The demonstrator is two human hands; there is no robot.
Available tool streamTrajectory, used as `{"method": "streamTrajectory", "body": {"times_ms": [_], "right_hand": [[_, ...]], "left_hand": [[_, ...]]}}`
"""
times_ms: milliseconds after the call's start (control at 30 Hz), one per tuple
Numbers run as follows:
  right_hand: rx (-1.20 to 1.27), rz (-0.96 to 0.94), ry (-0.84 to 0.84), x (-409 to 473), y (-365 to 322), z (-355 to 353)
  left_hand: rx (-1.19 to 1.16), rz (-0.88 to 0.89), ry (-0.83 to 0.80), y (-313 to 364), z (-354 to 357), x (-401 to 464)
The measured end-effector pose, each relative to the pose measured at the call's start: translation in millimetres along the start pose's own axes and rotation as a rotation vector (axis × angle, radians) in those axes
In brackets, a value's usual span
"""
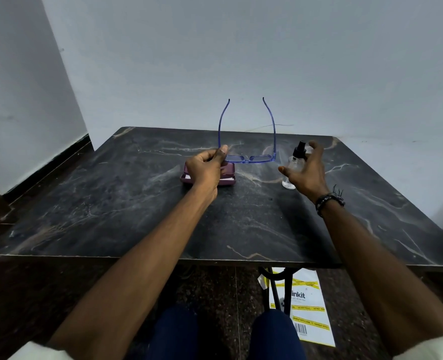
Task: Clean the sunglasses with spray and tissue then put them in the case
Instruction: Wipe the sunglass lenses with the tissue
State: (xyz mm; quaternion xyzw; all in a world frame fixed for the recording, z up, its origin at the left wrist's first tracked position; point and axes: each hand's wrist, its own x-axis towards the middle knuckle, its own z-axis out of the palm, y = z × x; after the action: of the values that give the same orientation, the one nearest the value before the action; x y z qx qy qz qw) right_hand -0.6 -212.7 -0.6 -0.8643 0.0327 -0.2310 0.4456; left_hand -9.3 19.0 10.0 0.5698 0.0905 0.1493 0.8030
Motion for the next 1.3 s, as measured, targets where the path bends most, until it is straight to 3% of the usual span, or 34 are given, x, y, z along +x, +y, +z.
{"method": "streamTrajectory", "body": {"times_ms": [233,400,500,633,933,1300], "right_hand": [[-0.105,-0.190,0.471,-15.1,-21.0,1.8],[-0.054,-0.349,0.524,-16.6,-45.3,9.2],[-0.037,-0.372,0.386,-17.3,-60.4,22.3],[-0.055,-0.344,0.059,-15.8,-78.9,48.5],[-0.362,-0.402,-0.473,5.1,-113.0,106.2],[-0.583,-0.453,-0.719,6.5,-139.4,157.6]], "left_hand": [[0.002,0.004,0.073,3.8,-12.9,4.4],[-0.012,0.032,0.106,9.7,-27.5,3.4],[-0.020,0.047,0.119,14.7,-38.5,5.1],[-0.037,0.056,0.140,23.1,-56.4,9.3],[-0.065,0.055,0.210,29.3,-102.8,25.0],[-0.131,0.016,0.232,26.9,-124.7,34.7]]}}
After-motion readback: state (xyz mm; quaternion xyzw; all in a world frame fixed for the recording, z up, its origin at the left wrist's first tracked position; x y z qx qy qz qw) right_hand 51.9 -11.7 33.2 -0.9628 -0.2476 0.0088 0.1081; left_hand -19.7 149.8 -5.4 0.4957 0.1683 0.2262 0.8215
